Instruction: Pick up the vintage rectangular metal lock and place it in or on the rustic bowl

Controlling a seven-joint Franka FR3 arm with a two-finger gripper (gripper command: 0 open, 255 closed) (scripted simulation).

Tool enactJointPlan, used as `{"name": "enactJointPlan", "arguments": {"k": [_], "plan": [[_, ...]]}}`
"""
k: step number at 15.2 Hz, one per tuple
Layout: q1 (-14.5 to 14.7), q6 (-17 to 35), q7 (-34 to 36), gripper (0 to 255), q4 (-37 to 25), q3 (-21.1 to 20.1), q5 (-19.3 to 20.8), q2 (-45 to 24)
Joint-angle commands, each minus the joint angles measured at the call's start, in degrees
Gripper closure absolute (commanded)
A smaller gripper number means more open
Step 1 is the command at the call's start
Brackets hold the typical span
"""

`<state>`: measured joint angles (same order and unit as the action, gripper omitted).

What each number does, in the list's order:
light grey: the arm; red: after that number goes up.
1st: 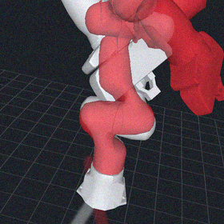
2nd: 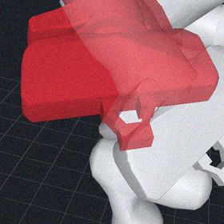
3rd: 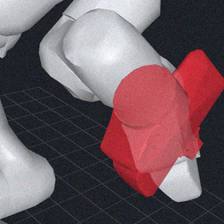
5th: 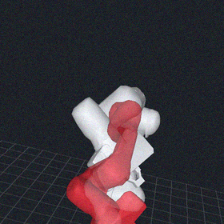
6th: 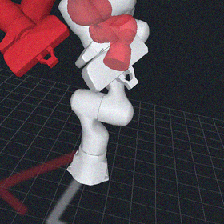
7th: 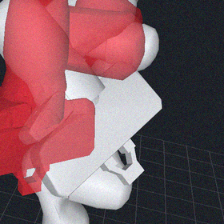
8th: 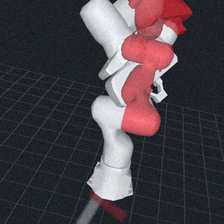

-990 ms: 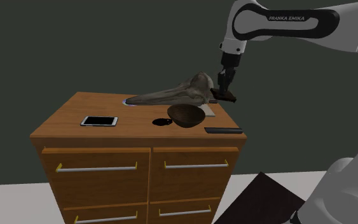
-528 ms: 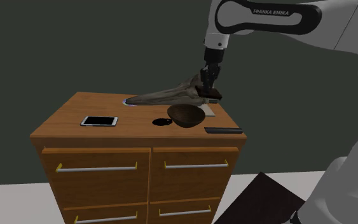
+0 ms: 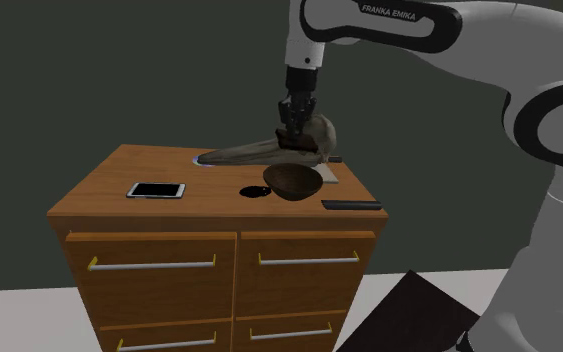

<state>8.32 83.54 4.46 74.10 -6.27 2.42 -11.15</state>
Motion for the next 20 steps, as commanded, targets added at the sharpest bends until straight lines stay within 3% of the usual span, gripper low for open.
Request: {"name": "enactJointPlan", "arguments": {"k": [1, 16, 20], "plan": [[0.28, 0.87, 0.54, 255, 0.63, -0.17, 0.03, -0.22], [-0.07, 13.97, 0.63, 255, 16.56, -0.05, -0.28, 2.64], [-0.07, 13.97, 0.63, 255, 16.56, -0.05, -0.28, 2.64]]}}
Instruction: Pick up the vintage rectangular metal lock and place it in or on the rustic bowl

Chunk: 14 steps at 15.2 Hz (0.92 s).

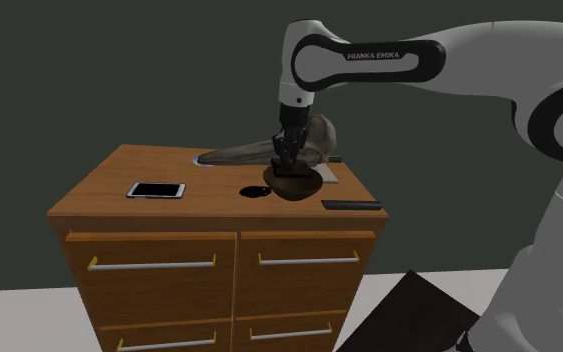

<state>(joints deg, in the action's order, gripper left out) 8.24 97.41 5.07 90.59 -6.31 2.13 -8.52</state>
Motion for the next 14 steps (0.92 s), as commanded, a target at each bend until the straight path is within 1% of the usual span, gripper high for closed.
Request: {"name": "enactJointPlan", "arguments": {"k": [1, 4, 5, 10, 14], "plan": [[0.01, 0.09, 0.02, 255, 0.08, -0.01, 0.00, 0.01], [0.01, 0.09, 0.02, 255, 0.08, -0.01, 0.00, 0.01], [0.01, 0.09, 0.02, 0, 0.08, -0.01, 0.00, 0.01], [0.01, 0.09, 0.02, 0, 0.08, -0.01, 0.00, 0.01], [0.25, -7.77, 0.06, 0, -9.29, -0.12, 0.16, -1.51]]}}
